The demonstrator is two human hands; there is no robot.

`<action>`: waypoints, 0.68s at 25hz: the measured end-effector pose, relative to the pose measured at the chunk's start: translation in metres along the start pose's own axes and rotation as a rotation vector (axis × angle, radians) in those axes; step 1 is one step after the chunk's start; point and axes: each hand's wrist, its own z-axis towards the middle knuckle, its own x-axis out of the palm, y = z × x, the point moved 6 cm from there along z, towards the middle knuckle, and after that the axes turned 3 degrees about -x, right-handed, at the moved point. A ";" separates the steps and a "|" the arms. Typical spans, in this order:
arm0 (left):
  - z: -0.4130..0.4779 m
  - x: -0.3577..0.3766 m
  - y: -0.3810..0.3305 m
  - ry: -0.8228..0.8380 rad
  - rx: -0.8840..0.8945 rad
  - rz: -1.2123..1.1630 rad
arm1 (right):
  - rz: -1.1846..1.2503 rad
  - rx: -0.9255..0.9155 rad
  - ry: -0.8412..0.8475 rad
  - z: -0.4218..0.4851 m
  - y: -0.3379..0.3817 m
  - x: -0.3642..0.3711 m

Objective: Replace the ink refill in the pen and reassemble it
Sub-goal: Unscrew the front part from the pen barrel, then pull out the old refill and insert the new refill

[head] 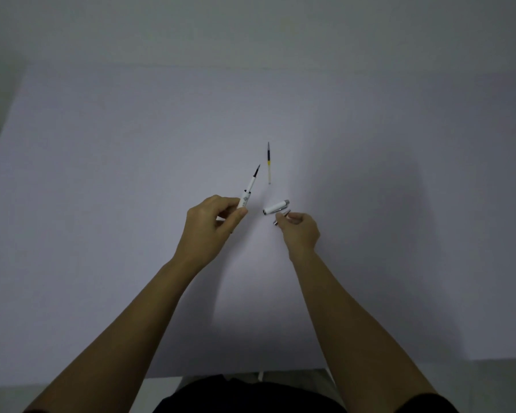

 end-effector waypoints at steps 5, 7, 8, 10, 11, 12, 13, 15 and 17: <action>-0.004 0.009 0.006 0.020 -0.012 -0.009 | -0.020 -0.024 -0.018 0.002 -0.003 0.002; -0.005 0.012 0.005 0.027 -0.009 -0.014 | -0.036 -0.018 -0.001 0.004 -0.006 0.002; -0.005 0.014 0.005 0.029 -0.007 -0.014 | -0.034 -0.008 0.012 0.004 -0.007 0.001; -0.004 0.016 0.003 0.035 -0.005 -0.013 | -0.007 0.016 0.030 0.003 -0.007 -0.003; -0.004 0.016 0.002 0.037 -0.006 -0.014 | -0.007 0.008 0.020 0.001 -0.005 -0.007; -0.003 0.017 0.000 0.036 -0.006 -0.014 | -0.018 -0.022 -0.003 -0.002 0.001 -0.013; -0.001 0.018 -0.001 0.034 -0.006 -0.011 | -0.018 -0.075 -0.020 -0.006 0.010 -0.019; 0.002 0.021 -0.007 0.028 0.004 0.007 | 0.082 -0.209 0.087 -0.014 0.037 -0.024; 0.006 0.025 -0.014 0.030 0.017 0.038 | 0.216 -0.350 0.360 -0.029 0.071 -0.023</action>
